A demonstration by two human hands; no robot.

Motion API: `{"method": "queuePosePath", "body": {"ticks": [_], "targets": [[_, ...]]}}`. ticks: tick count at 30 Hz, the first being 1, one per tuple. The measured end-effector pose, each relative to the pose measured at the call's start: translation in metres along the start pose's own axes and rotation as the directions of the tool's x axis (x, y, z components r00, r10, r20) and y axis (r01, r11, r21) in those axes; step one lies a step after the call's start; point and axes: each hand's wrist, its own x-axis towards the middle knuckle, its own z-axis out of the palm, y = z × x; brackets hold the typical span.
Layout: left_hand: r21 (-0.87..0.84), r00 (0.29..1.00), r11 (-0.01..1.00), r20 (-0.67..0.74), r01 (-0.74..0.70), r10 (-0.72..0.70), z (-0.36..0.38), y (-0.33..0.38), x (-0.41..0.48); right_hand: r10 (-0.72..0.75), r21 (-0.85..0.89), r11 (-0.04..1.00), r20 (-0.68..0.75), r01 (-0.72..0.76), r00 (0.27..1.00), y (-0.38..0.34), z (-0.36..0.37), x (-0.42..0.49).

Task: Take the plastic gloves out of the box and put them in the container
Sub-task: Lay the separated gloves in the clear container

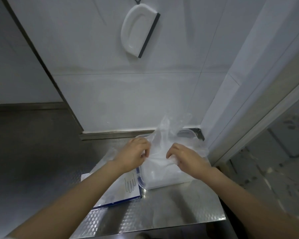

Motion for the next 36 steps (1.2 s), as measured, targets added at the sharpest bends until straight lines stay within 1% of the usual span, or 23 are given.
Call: {"method": "queuePosePath", "body": {"ticks": [2, 4, 6, 7, 9, 10, 11, 12, 13, 14, 15, 16, 17, 19, 20, 21, 23, 25, 27, 29, 32, 36], "targets": [[0.078, 0.997, 0.997, 0.083, -0.018, 0.011, 0.006, 0.001, 0.004, 0.047, 0.019, 0.999, 0.093, -0.049, 0.995, 0.0, 0.008, 0.002], [0.158, 0.988, 0.987, 0.157, -0.03, 0.005, 0.009, 0.003, 0.008, 0.095, 0.042, 0.994, 0.156, -0.102, 0.983, 0.0, 0.014, 0.004], [0.251, 0.98, 0.967, 0.201, -0.046, -0.006, 0.011, 0.005, 0.012, 0.133, 0.042, 0.989, 0.219, -0.145, 0.967, 0.002, 0.018, 0.007], [0.288, 0.974, 0.956, 0.225, -0.05, -0.017, 0.012, 0.006, 0.013, 0.147, 0.04, 0.986, 0.273, -0.164, 0.951, 0.004, 0.018, 0.008], [0.344, 0.962, 0.937, 0.271, -0.058, -0.039, 0.012, 0.009, 0.016, 0.144, 0.071, 0.98, 0.388, -0.186, 0.91, 0.008, 0.011, 0.009], [0.358, 0.96, 0.932, 0.277, -0.056, -0.049, 0.011, 0.011, 0.017, 0.133, 0.113, 0.975, 0.403, -0.194, 0.905, 0.009, 0.005, 0.01], [0.361, 0.964, 0.932, 0.259, -0.044, -0.054, 0.009, 0.013, 0.019, 0.128, 0.176, 0.964, 0.359, -0.202, 0.925, 0.008, -0.001, 0.011], [0.352, 0.974, 0.936, 0.216, -0.018, -0.062, 0.006, 0.016, 0.02, 0.138, 0.252, 0.946, 0.251, -0.203, 0.958, 0.006, -0.007, 0.013], [0.328, 0.985, 0.944, 0.157, 0.018, -0.074, 0.003, 0.02, 0.022, 0.15, 0.303, 0.937, 0.1, -0.174, 0.984, 0.005, -0.011, 0.015], [0.289, 0.991, 0.956, 0.099, 0.054, -0.086, 0.002, 0.024, 0.024, 0.152, 0.304, 0.944, -0.046, -0.131, 0.987, 0.004, -0.013, 0.017], [0.239, 0.993, 0.968, 0.064, 0.081, -0.099, 0.003, 0.028, 0.027, 0.139, 0.258, 0.961, -0.148, -0.098, 0.979, 0.004, -0.012, 0.019], [0.185, 0.992, 0.978, 0.059, 0.1, -0.113, 0.007, 0.032, 0.029, 0.121, 0.196, 0.977, -0.195, -0.082, 0.973, 0.005, -0.009, 0.021], [0.136, 0.989, 0.984, 0.076, 0.115, -0.126, 0.012, 0.037, 0.031, 0.105, 0.134, 0.988, -0.194, -0.079, 0.975, 0.006, -0.005, 0.022], [0.099, 0.976, 0.986, 0.154, 0.138, -0.152, 0.029, 0.044, 0.035, 0.093, 0.031, 0.995, -0.091, -0.09, 0.992, 0.013, 0.006, 0.026], [0.117, 0.964, 0.982, 0.206, 0.147, -0.169, 0.038, 0.045, 0.036, 0.103, -0.012, 0.995, -0.023, -0.104, 0.994, 0.017, 0.012, 0.028], [0.157, 0.945, 0.975, 0.264, 0.156, -0.193, 0.047, 0.045, 0.037, 0.119, -0.05, 0.992, 0.035, -0.117, 0.992, 0.02, 0.017, 0.03], [0.274, 0.895, 0.948, 0.365, 0.16, -0.257, 0.061, 0.043, 0.037, 0.143, -0.091, 0.987, 0.107, -0.133, 0.984, 0.024, 0.025, 0.033], [0.396, 0.852, 0.909, 0.424, 0.131, -0.308, 0.069, 0.04, 0.035, 0.16, -0.095, 0.985, 0.162, -0.146, 0.974, 0.028, 0.031, 0.035], [0.473, 0.82, 0.874, 0.452, 0.112, -0.35, 0.073, 0.037, 0.035, 0.187, -0.106, 0.98, 0.206, -0.168, 0.961, 0.035, 0.036, 0.036], [0.498, 0.797, 0.86, 0.474, 0.108, -0.374, 0.075, 0.035, 0.035, 0.223, -0.135, 0.971, 0.242, -0.195, 0.944, 0.044, 0.038, 0.036], [0.486, 0.765, 0.868, 0.519, 0.101, -0.38, 0.077, 0.031, 0.036, 0.254, -0.175, 0.962, 0.286, -0.21, 0.924, 0.054, 0.041, 0.035], [0.469, 0.716, 0.877, 0.576, 0.105, -0.394, 0.083, 0.027, 0.035, 0.237, -0.22, 0.96, 0.295, -0.176, 0.926, 0.059, 0.047, 0.036]]}}
